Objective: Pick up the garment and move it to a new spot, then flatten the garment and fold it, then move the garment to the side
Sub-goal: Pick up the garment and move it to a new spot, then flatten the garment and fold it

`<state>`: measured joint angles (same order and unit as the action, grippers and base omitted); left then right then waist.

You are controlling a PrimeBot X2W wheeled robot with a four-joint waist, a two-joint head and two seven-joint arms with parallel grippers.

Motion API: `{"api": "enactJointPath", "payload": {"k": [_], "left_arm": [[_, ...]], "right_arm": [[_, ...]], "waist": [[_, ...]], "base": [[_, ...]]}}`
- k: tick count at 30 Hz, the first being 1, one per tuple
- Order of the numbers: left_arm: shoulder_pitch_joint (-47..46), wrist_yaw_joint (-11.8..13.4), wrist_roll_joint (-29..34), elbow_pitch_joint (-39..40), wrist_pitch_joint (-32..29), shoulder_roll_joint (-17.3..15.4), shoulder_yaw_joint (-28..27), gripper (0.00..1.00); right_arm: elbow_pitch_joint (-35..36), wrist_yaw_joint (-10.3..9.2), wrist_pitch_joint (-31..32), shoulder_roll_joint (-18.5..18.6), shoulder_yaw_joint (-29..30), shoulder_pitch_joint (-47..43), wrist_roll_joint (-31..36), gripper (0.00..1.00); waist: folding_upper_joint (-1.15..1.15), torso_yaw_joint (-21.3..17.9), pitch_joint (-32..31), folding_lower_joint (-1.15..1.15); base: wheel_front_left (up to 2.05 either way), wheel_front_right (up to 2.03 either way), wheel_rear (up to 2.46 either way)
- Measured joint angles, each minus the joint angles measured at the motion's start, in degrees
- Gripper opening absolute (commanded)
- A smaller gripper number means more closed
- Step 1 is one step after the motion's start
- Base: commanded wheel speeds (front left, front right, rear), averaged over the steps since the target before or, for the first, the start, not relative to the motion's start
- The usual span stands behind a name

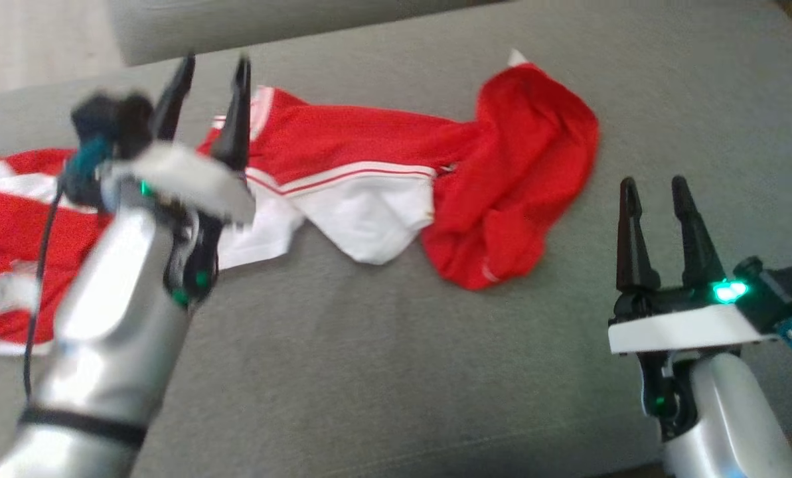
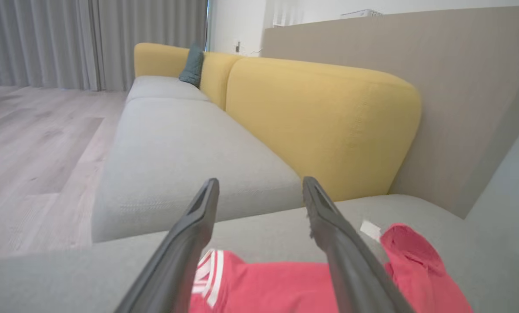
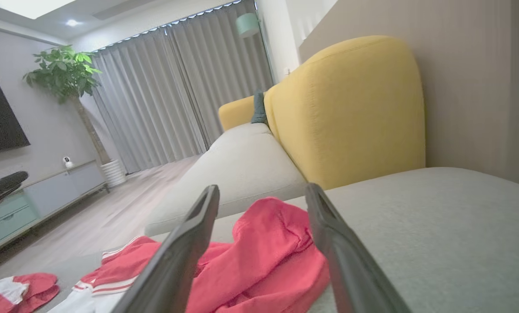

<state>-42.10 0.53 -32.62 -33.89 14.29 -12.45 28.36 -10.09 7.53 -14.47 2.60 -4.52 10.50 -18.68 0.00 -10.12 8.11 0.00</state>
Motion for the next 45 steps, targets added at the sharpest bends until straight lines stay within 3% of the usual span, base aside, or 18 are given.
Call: {"api": "enactJointPath", "payload": {"k": [7, 10, 14, 20, 30, 37, 45], "left_arm": [[21.1, 2.2, 0.4, 18.0, 0.0, -0.4, -9.0, 1.0], [30.7, 2.6, 3.6, 23.5, 0.0, 0.4, -11.3, 1.0], [38.6, 2.7, 7.3, 28.1, 0.0, 4.0, -14.5, 1.0], [40.6, 0.0, 11.8, 30.9, 0.0, 7.0, -18.4, 1.0], [40.9, -3.5, 14.5, 30.0, 0.0, 9.3, -19.7, 1.0], [40.6, -4.0, 14.6, 28.8, 0.0, 9.4, -17.4, 1.0], [38.4, -2.9, 12.2, 28.0, 0.0, 9.6, -13.8, 1.0]], "right_arm": [[-0.9, 0.0, 0.0, 0.0, -1.9, -2.0, 0.6, 1.0], [-0.8, 0.0, 0.0, 0.0, -2.3, -2.9, 0.5, 1.0], [-1.0, 0.0, 0.0, 0.0, -2.6, -3.5, 0.6, 1.0], [-1.4, 0.0, 0.0, 0.0, -2.6, -4.1, 0.8, 1.0], [-3.2, 0.0, 0.0, 0.0, -4.4, -4.4, 3.9, 1.0], [-9.3, 0.0, 1.3, 0.0, -10.6, -2.4, 9.6, 1.0], [-20.4, 0.0, 4.9, 0.1, -10.8, 6.2, 15.3, 1.0]], "waist": [[0.0, 5.1, -4.3, 0.0], [0.0, 6.5, -5.9, 0.0], [0.0, 8.4, -7.0, 0.0], [0.0, 9.8, -7.8, 0.0], [0.0, 13.0, -8.0, 0.0], [0.0, 17.3, -5.0, 0.0], [0.0, 23.4, -0.8, 0.0]], "base": [[0.0, 0.0, 0.0], [0.0, 0.0, 0.0], [0.0, 0.0, 0.0], [0.0, 0.0, 0.0], [0.0, 0.0, 0.0], [0.0, 0.0, 0.0], [0.0, 0.0, 0.0]]}}
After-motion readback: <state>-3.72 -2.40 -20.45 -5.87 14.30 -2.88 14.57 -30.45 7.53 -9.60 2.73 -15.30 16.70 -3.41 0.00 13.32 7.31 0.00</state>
